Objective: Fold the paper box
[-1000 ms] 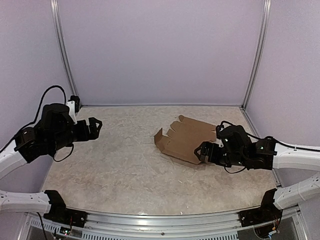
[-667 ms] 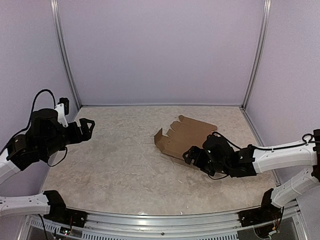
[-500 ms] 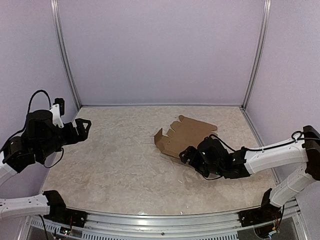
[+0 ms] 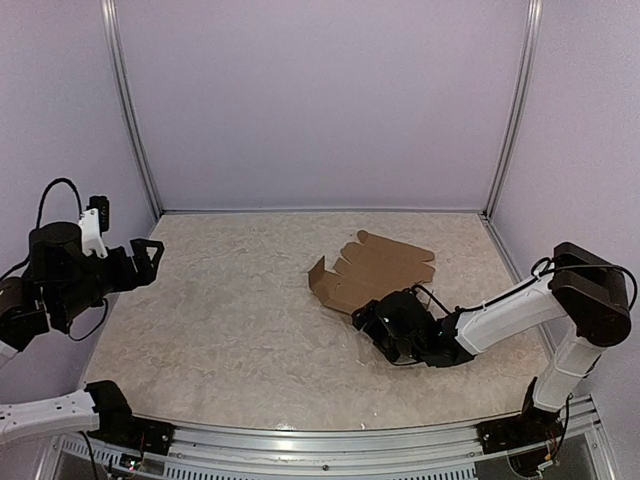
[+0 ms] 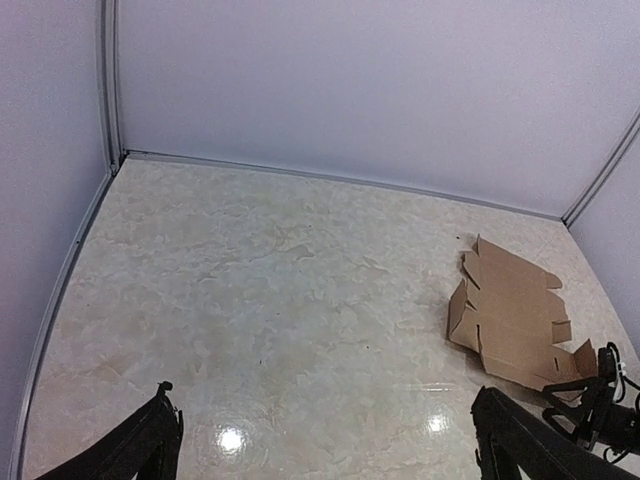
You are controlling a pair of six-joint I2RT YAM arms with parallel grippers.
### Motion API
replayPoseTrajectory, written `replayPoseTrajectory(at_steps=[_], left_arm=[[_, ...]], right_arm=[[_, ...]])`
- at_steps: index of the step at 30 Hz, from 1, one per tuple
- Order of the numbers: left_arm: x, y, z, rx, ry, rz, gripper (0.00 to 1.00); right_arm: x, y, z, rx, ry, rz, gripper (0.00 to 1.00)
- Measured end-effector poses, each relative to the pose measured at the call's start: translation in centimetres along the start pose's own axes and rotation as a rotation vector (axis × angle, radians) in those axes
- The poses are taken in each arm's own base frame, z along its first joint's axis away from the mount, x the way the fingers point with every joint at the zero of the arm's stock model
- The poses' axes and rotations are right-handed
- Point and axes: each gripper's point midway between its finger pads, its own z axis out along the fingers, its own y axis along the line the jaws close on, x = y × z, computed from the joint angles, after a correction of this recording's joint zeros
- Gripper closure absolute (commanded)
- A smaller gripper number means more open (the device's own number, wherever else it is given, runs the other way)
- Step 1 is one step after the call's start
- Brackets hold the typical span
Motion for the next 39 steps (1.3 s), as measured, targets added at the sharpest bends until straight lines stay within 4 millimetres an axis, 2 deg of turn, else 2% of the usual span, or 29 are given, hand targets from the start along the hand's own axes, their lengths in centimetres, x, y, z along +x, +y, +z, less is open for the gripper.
replayPoseTrajectory(at_steps=[7, 24, 30, 34, 37, 39], left_arm=[[0.2, 0.5, -0.5, -0.012, 0.017, 0.017, 0.01], [0.8, 0.7, -0.3, -0.029, 0.045, 0.036, 0.01], [1.0, 0.6, -0.1, -0.034, 0.054, 0.041, 0.01], [1.0, 0.7, 0.0, -0.034, 0.055, 0.042, 0.01], [1.0, 0.7, 0.0, -0.035, 0.054, 0.042, 0.01], [1.0, 0.7, 0.0, -0.035, 0.054, 0.042, 0.01]], right_arm=[[-1.0, 0.0, 0.5, -0.008, -0.076, 0.055, 0.18], [-3.2, -2.1, 1.0, 0.034, -0.226, 0.162, 0.43], [-3.9, -2.7, 1.3, 0.028, -0.243, 0.191, 0.59], [-4.3, -3.4, 1.3, 0.029, -0.251, 0.200, 0.76], [-4.6, -4.3, 1.2, 0.037, -0.256, 0.204, 0.85], [-4.8, -4.6, 1.2, 0.039, -0.258, 0.206, 0.96]])
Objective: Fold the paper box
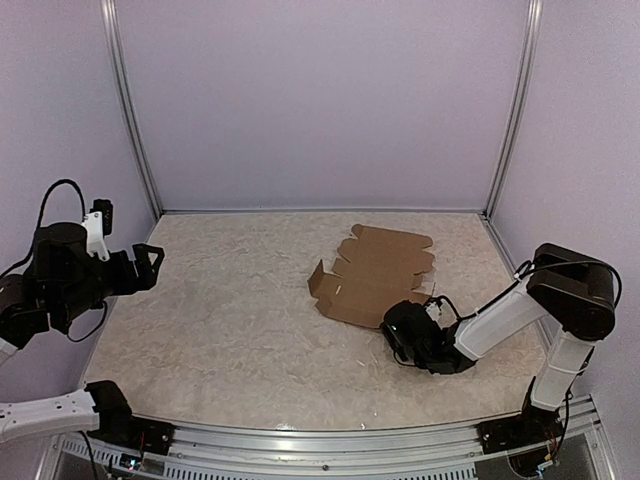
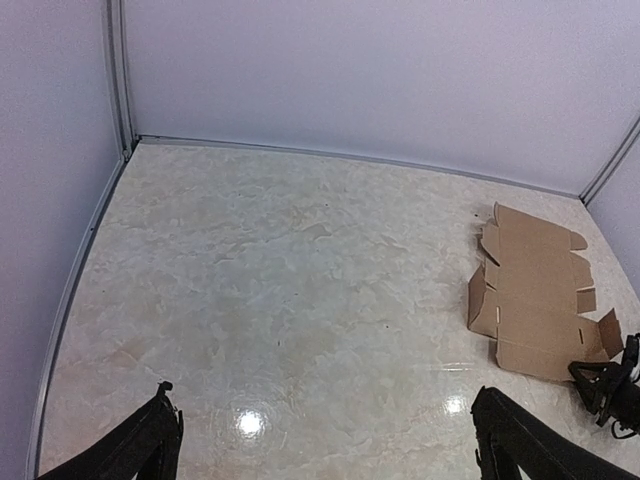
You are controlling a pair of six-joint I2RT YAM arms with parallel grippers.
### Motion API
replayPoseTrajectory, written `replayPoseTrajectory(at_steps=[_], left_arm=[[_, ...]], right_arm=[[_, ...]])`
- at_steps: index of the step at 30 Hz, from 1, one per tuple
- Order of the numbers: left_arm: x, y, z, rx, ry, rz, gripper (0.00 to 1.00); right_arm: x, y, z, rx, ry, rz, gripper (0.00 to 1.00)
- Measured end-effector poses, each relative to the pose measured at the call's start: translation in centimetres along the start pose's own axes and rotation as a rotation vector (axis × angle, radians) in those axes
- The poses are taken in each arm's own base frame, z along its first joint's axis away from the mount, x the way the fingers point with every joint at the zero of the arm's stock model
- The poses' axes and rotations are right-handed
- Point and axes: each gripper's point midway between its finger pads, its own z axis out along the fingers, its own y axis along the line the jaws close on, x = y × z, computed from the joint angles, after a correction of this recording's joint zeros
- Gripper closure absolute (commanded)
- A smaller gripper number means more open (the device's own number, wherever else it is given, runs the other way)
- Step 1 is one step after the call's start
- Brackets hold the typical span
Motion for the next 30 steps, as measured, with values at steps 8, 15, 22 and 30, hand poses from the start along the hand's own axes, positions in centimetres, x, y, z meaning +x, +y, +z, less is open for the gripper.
replayPoseTrajectory(at_steps=[8, 15, 22, 30], left_arm=[[0.1, 0.0, 0.2, -0.004, 0.006, 0.005, 0.01], [-0.2, -0.1, 0.0, -0.001, 0.000, 0.001, 0.01], [-1.5, -0.5, -0.7, 0.025, -0.025, -0.015, 0.01], [-1.2, -1.7, -0.7, 0.083, 0.009, 0.008, 0.01]], right_arm=[[0.1, -0.4, -0.1, -0.031, 0.046, 0.001, 1.00], [1.6, 0.2, -0.6, -0.101, 0.166, -0.068, 1.00], [5.5, 2.3, -1.6, -0.217, 0.401, -0.198, 1.00], [10.0, 4.4, -2.4, -0.337, 0.698, -0.414, 1.00]])
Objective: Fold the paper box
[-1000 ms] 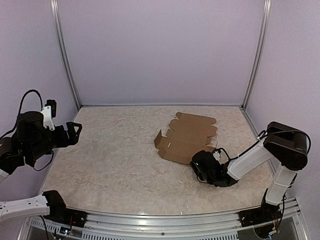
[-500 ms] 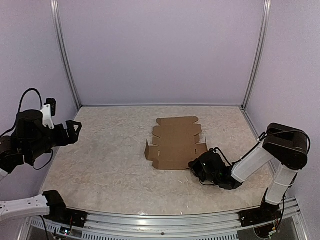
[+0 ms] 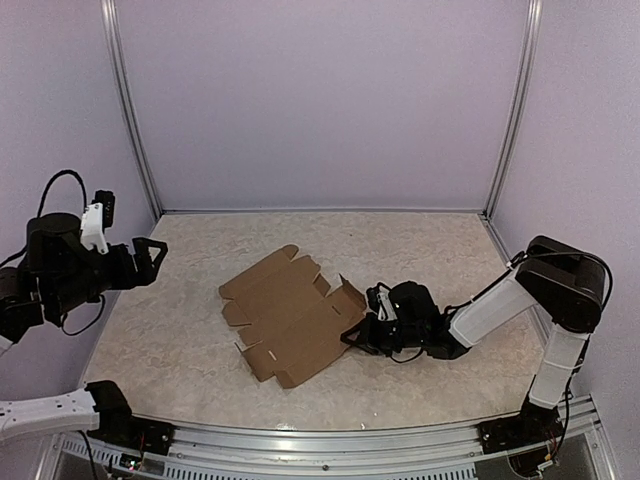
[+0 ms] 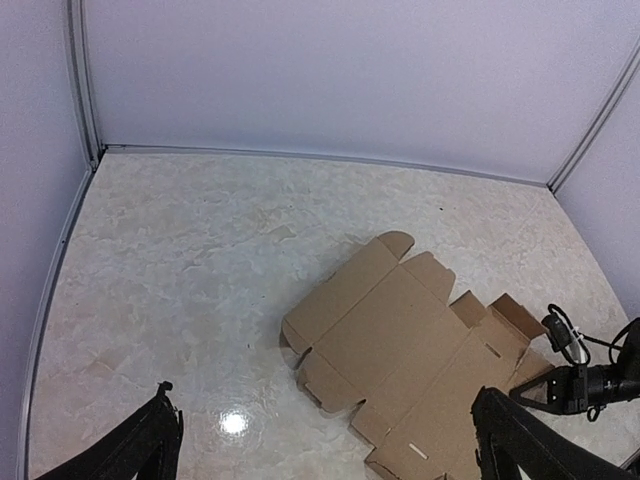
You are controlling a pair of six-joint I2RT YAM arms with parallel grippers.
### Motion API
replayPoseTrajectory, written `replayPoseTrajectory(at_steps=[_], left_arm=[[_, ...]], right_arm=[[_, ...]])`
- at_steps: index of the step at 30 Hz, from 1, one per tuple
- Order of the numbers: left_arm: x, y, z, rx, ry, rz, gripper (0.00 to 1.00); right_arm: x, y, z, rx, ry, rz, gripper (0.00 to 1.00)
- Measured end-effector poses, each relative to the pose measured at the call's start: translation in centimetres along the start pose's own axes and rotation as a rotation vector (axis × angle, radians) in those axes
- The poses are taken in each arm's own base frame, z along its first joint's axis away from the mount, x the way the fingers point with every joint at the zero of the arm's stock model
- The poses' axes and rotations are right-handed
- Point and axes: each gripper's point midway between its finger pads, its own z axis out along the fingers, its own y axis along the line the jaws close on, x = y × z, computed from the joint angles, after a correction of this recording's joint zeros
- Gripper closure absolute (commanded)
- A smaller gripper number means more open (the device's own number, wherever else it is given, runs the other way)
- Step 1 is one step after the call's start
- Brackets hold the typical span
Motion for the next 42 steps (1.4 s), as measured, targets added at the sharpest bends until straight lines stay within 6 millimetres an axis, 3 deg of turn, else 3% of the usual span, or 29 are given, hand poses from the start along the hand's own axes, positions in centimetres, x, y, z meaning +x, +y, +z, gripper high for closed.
replayPoseTrajectory(at_steps=[8, 13, 18, 28, 33, 38, 42], left_arm=[[0.7, -0.7, 0.7, 0.018, 0.042, 0.026, 0.01], [1.3, -1.5, 1.4, 0.044, 0.075, 0.045, 0.01], [1.9, -2.3, 2.3, 0.066, 0.105, 0.054, 0.01], [3.7, -3.5, 4.0, 0.097, 0.163, 0.059, 0.01], [4.5, -3.2, 4.2, 0.093, 0.171, 0.037, 0.01], [5.0, -2.6, 3.9, 0.080, 0.162, 0.011, 0.01], [5.0, -2.1, 3.8, 0.065, 0.151, -0.003, 0.01]], right_arm=[[-0.1, 2.5, 1.1, 0.067, 0.215, -0.325, 1.00], [-1.3, 4.7, 0.7, 0.120, 0.311, -0.527, 1.00], [-2.2, 5.3, 0.1, 0.191, 0.392, -0.678, 1.00], [-4.2, 4.0, 0.1, 0.354, 0.525, -0.870, 0.73], [-6.1, 5.0, -0.1, 0.396, 0.494, -0.920, 0.47], [-6.3, 4.9, -1.2, 0.428, 0.469, -0.900, 0.37], [-5.3, 4.1, -3.2, 0.437, 0.428, -0.816, 0.35]])
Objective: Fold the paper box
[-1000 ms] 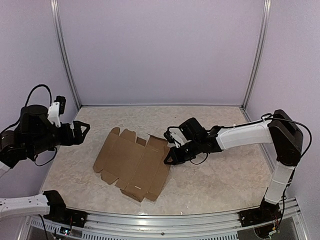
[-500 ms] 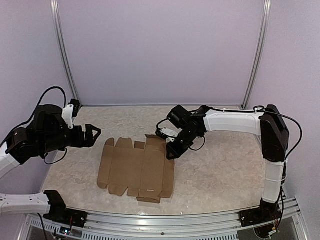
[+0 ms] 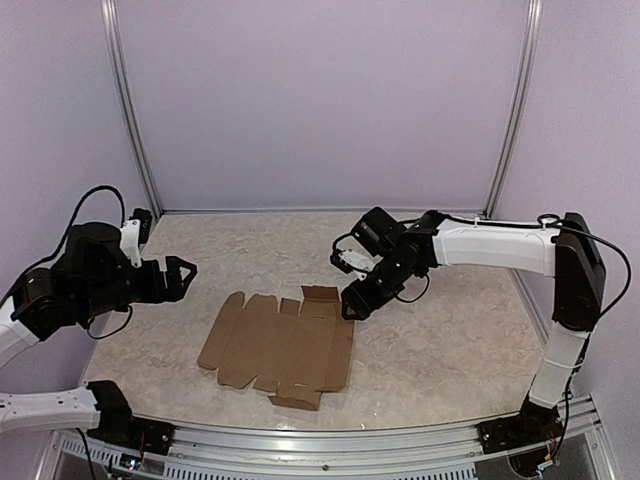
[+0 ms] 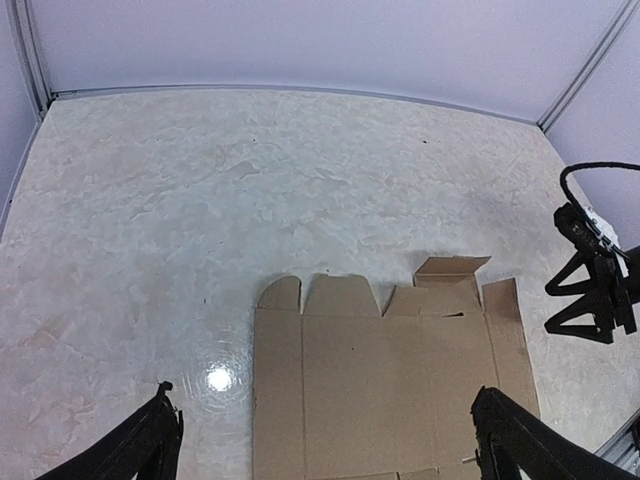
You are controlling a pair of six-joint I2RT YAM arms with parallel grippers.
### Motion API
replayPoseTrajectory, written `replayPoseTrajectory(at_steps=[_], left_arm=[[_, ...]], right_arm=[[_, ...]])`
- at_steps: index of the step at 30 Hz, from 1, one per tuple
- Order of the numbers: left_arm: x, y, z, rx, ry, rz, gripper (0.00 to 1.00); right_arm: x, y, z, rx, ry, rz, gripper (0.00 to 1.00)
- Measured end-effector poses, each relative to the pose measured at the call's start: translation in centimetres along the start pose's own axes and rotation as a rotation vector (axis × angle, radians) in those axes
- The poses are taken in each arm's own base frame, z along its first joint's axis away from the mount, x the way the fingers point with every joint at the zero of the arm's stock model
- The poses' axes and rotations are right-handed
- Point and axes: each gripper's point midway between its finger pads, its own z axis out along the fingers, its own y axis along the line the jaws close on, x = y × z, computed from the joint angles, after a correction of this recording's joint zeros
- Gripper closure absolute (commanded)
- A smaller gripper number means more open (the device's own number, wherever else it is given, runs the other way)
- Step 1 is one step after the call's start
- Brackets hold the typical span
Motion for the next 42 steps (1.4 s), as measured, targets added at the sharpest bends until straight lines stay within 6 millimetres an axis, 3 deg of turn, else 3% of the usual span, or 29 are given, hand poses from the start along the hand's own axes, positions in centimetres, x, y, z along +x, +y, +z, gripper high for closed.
replayPoseTrajectory(at_steps=[6, 11, 17, 30, 37, 42], left_arm=[[-0.3, 0.4, -0.2, -0.016, -0.019, -0.007, 0.01], [-0.5, 0.6, -0.3, -0.025, -0.029, -0.009, 0.01], [-0.5, 0.5, -0.3, -0.024, -0.029, -0.008, 0.01], [-0.4, 0.7, -0.7, -0.020, -0.036, -0.011, 0.01], [-0.5, 0.9, -1.3, -0.015, -0.048, -0.016, 0.01], [-0.6, 0.9, -1.5, -0.013, -0.053, -0.017, 0.01]], right_arm=[[4.2, 0.2, -0.5, -0.044, -0.049, 0.208, 0.34], [7.1, 1.2, 0.5, -0.109, -0.084, 0.390, 0.34], [9.1, 4.5, 2.8, -0.194, -0.108, 0.556, 0.37], [7.3, 7.1, 5.5, -0.297, -0.205, 0.753, 0.53], [7.4, 7.8, 6.1, -0.329, -0.228, 0.806, 0.72], [7.6, 7.9, 6.2, -0.335, -0.238, 0.830, 0.95]])
